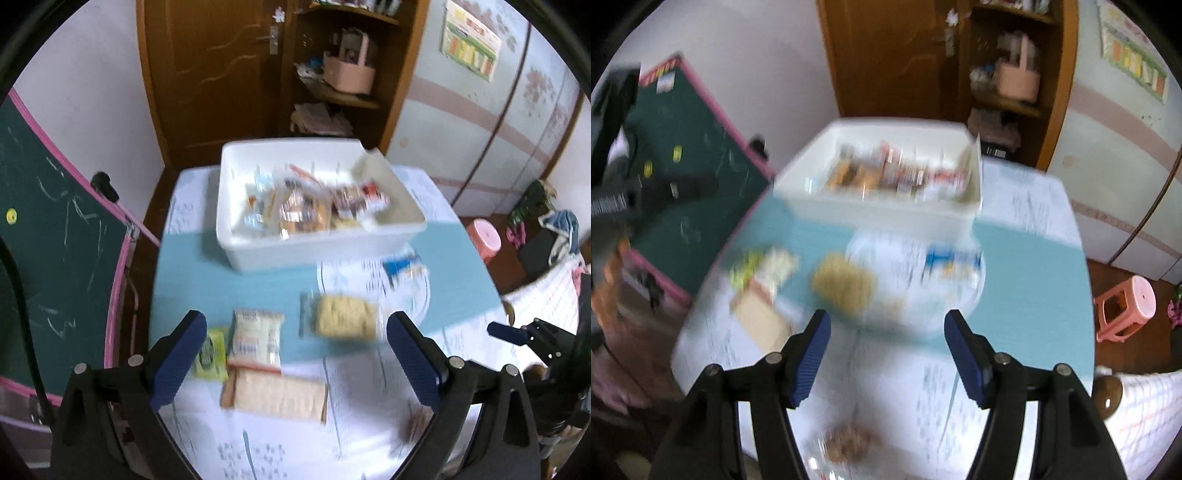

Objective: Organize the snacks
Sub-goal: 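Withdraw both tools from the tray back toward the remaining snacks, then grasp the brown paper-wrapped bar with the left tool while the right tool grasps the nut bag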

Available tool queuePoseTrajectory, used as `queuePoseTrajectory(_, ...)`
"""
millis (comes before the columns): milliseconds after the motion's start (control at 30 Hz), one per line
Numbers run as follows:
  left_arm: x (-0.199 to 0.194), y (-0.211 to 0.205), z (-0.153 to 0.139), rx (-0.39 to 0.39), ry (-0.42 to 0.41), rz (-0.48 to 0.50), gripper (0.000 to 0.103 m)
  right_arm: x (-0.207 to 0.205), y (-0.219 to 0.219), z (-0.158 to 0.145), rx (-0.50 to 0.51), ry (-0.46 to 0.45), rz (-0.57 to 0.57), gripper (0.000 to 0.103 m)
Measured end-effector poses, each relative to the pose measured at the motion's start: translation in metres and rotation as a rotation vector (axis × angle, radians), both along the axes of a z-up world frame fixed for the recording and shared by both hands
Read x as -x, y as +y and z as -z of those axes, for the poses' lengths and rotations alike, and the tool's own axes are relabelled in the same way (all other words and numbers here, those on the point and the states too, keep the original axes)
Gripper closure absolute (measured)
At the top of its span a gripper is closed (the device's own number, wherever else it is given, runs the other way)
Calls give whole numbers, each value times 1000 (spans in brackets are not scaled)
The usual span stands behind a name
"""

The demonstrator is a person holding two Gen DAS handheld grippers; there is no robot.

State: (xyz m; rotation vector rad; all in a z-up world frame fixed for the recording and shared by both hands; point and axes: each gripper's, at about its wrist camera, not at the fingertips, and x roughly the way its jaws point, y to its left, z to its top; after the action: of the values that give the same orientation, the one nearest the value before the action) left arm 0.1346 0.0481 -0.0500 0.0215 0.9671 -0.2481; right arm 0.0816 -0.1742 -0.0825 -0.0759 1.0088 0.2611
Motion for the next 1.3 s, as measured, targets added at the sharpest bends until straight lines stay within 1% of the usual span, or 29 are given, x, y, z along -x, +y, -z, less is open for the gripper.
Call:
queuePoseTrajectory(133,32,-6,33,-40,25,38,5,41,4,46,43,106,-38,39)
queuePoseTrajectory(233,51,-13,60,-67,62,68,5,61,6,72,44,167,-44,39)
queuePoseTrajectory(400,72,-22,101,-87,127,89,5,70,8,101,13,246,-33,39)
queuePoseTrajectory(467,70,-25,110,-82,148,83,5,69,12,107,-9,280,-42,39)
queuePoseTrajectory(567,64,-28,113,-70,155,76,5,65,18,118,-11,306,-52,38)
queuePoseTrajectory(800,50,-38,116,-53,167,71,5,65,28,119,11,260,-99,39)
queuePoseTrajectory(833,49,-39,117,-56,168,73,5,66,29,118,16,250,-109,41)
queuePoseTrajectory(867,48,-41,117,-61,167,76,5,66,27,117,17,244,-113,47)
queuePoseTrajectory(900,47,-41,118,-63,167,77,5,66,28,116,18,235,-118,58)
queuePoseTrajectory(933,46,-41,120,-64,170,73,5,66,29,115,7,230,-131,57)
queuePoseTrajectory(967,45,-40,121,-64,175,68,5,66,29,114,19,222,-132,58)
queuePoseTrajectory(1033,41,-35,126,-55,195,42,5,65,31,114,40,202,-131,58)
queuePoseTrajectory(1133,31,-22,134,-22,234,-37,5,62,29,112,54,179,-118,58)
queuePoseTrajectory(1200,22,-11,139,11,257,-126,5,58,26,111,54,168,-107,58)
queuePoseTrajectory(1300,9,5,148,76,283,-268,5,50,20,111,23,171,-80,58)
